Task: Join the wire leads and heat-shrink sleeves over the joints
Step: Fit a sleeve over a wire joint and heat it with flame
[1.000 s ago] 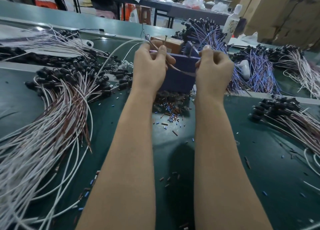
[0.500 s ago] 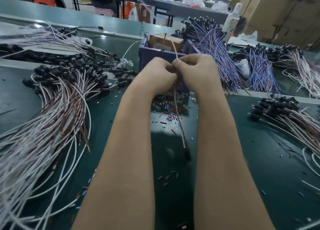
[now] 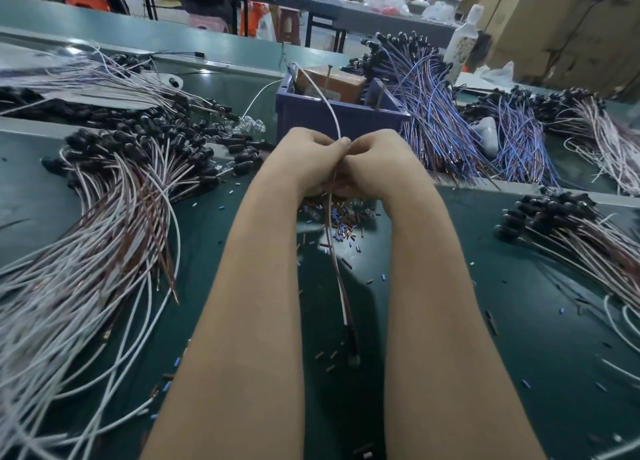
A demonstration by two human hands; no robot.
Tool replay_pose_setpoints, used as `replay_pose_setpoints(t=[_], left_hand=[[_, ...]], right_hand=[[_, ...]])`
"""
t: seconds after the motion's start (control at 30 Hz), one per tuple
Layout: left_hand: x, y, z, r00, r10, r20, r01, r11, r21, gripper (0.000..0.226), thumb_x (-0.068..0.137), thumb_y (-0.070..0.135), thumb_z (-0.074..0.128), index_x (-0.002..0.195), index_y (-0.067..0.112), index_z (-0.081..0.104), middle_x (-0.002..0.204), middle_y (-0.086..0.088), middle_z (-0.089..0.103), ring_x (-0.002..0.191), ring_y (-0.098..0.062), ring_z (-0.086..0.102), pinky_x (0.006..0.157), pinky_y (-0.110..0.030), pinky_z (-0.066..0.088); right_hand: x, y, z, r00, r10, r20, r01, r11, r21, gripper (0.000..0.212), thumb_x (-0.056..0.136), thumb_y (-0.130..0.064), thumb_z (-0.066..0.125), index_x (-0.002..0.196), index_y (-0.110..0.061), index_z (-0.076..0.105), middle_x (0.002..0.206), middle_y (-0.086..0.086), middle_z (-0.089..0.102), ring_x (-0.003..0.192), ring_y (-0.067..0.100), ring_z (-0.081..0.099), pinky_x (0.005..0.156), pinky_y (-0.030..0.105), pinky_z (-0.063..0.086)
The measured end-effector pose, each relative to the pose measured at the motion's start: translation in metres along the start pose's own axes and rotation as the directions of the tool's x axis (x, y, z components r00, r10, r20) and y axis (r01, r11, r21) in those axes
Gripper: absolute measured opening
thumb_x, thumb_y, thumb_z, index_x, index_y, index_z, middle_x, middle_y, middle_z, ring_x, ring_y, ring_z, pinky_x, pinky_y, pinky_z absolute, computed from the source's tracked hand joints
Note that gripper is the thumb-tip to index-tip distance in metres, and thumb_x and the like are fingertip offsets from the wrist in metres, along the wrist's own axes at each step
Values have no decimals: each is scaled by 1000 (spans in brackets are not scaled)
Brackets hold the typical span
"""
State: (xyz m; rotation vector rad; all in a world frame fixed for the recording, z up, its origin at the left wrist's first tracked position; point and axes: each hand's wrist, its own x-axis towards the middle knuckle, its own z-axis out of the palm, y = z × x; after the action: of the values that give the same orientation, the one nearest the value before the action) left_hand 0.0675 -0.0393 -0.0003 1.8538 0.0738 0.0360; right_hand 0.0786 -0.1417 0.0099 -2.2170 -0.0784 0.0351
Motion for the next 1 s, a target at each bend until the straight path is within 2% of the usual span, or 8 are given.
replay_pose_setpoints(t=[0.23,0.37,0.43,0.5,0.6,0.73,0.8,1.0], left_hand=[[-1,4,-3,998,33,-61,-28,997,73,24,94,18,55,93,2,73,94,-22,70,92,-34,69,85,-46,56],[-5,2,-1,995,72,-72,-71,997,16,20,94,17,56,92,3,71,94,-22,70,88,-32,68,85,-44,56],[-4,2,-2,996,48,-78,-55,994,-94,18,94,16,56,85,7,67,89,-18,68,78,-24,67,75,-36,58],[-4,2,-5,998,-3,-56,-8,983,-182,18,96,15,51,81,12,61,82,-8,66,72,-14,63,66,-27,57],[-4,3,-8,1000,-1,22,3,997,-81,25,100,19,45,79,15,60,78,0,66,75,-13,62,72,-29,55],[-6,5,-6,992,38,123,-37,999,-9,27,101,24,44,94,8,65,95,-12,72,87,-20,69,74,-30,58],[-6,4,-5,987,46,156,-40,998,-46,25,99,26,49,92,9,65,96,-14,71,83,-19,67,67,-25,58],[-7,1,-7,990,20,138,12,974,-225,12,94,21,59,85,14,62,72,2,69,60,-4,65,58,-19,54]], right_hand=[[1,0,3,998,-17,-53,18,1000,21,16,85,-6,60,89,-7,75,87,22,70,86,35,69,81,44,57],[3,2,3,996,-18,-91,23,998,58,14,85,-10,62,90,-7,75,87,22,70,85,34,69,82,45,57],[3,1,3,993,-14,-121,30,990,136,10,86,-11,65,82,-6,73,85,21,71,83,34,70,82,46,57],[4,1,2,985,9,-174,36,967,253,16,87,-8,65,71,-10,66,78,16,70,78,30,71,81,45,57],[3,2,-1,969,1,-248,89,932,350,24,88,-6,63,66,-15,60,65,6,66,71,26,71,79,44,58],[1,3,-2,951,-17,-310,133,925,356,20,87,-13,65,69,-19,60,67,5,67,67,25,69,78,49,57],[1,4,-3,940,-23,-340,151,922,355,21,88,-14,65,68,-20,60,69,6,66,67,24,66,79,49,57],[-2,2,-4,951,-2,-310,158,862,481,22,91,-13,61,70,-15,58,65,4,63,54,16,60,58,32,55]])
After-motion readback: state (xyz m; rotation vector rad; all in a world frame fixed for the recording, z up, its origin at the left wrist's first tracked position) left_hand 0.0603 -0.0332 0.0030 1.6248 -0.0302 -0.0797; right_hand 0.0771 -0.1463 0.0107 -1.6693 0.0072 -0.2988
